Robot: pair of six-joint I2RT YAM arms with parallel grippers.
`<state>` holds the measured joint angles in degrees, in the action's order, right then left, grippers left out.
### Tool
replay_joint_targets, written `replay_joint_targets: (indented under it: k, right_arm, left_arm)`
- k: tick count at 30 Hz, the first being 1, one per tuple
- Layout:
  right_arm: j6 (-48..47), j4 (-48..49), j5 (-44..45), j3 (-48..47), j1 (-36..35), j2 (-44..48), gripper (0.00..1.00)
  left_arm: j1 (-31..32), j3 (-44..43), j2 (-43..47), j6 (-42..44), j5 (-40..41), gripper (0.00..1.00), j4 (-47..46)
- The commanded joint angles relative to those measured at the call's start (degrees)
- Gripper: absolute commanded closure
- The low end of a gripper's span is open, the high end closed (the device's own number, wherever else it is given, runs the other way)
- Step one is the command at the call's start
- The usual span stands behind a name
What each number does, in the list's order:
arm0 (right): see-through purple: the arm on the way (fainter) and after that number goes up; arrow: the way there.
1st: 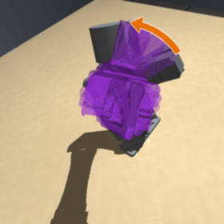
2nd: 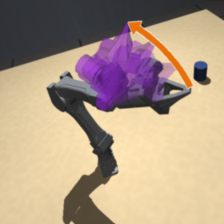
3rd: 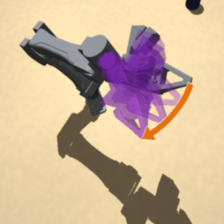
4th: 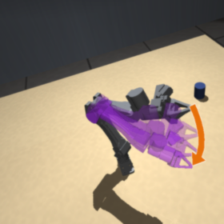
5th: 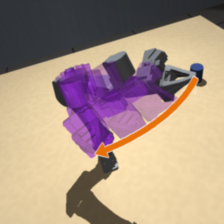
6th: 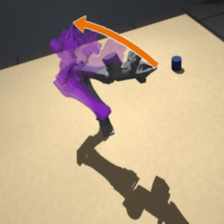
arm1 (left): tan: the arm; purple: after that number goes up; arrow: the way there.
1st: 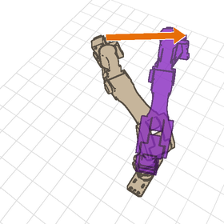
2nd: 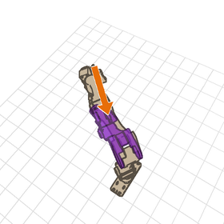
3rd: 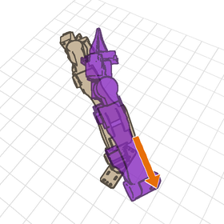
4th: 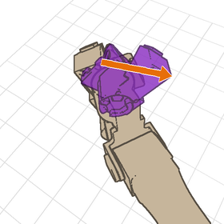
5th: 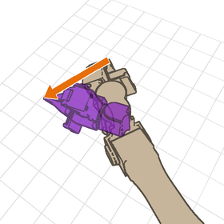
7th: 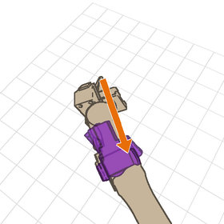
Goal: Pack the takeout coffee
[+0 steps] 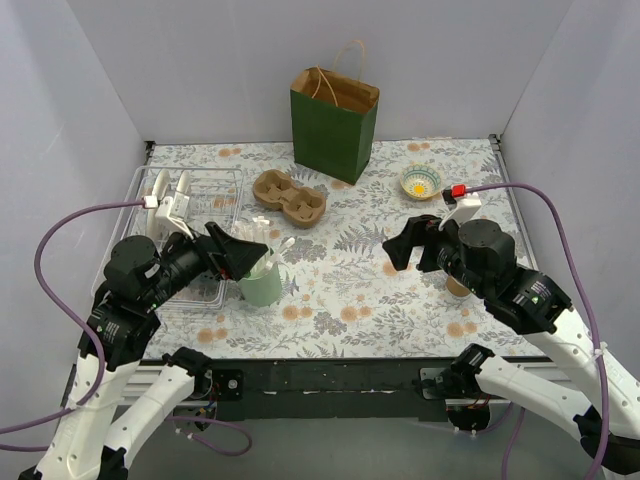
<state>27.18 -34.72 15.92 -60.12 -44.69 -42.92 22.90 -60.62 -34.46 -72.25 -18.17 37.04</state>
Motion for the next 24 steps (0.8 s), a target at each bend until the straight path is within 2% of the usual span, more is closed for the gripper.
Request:
replay_joint_targets:
  k: [1, 5, 13, 14, 15, 17, 18, 19, 20, 22, 24]
  right_arm:
    - [2.0, 0.71, 0.86, -0.8, 0.21, 0.64, 0.03]
    - [2.0, -1.22, 5.68, -0.44, 0.13, -0.06, 0.07]
    - [-1.25, -8.34, 28.61, -4.13, 1.35, -8.58, 0.14]
    - [-1.43, -9.39, 30.64, -4.74, 1.79, -9.72, 0.14]
    - [-1.86, -9.92, 33.18, -4.92, 3.71, -11.91, 0.1]
    - [-3.09, -10.37, 33.12, -5.18, 7.05, -14.98, 0.16]
    - [-3.45, -10.46, 31.47, -5.01, 10.9, -15.7, 0.21]
    - [-3.54, -10.54, 30.41, -4.84, 13.02, -16.4, 0.3]
    - [-3.71, -10.37, 26.92, -4.49, 15.31, -17.19, 0.35]
    - [-4.15, -8.97, 23.73, -2.65, 22.16, -17.46, 0.42]
    - [-4.41, -7.56, 20.4, -1.24, 27.78, -17.46, 0.45]
  left_arm:
    - [0.22, 1.56, 1.15, 1.41, 0.51, 0.02, -0.3]
    - [0.13, 2.17, 1.76, 2.2, 0.77, 0.02, -0.56]
    - [0.13, 4.81, 3.25, 3.96, 1.83, 0.02, -4.51]
    - [0.22, 5.51, 3.43, 4.13, 2.0, 0.02, -5.3]
    - [0.13, 5.86, 3.26, 4.31, 2.26, 0.02, -5.48]
    - [0.13, 6.74, 3.17, 5.18, 2.18, 0.02, -6.01]
    - [0.22, 7.09, 3.26, 5.45, 2.26, 0.02, -6.19]
    - [0.22, 7.44, 3.34, 5.71, 2.18, 0.02, -6.8]
    - [0.13, 7.97, 3.69, 5.98, 2.26, 0.02, -7.06]
    - [0.13, 9.81, 4.4, 6.68, 2.88, 0.02, -7.85]
    - [0.13, 11.48, 5.27, 7.12, 3.23, 0.02, -8.73]
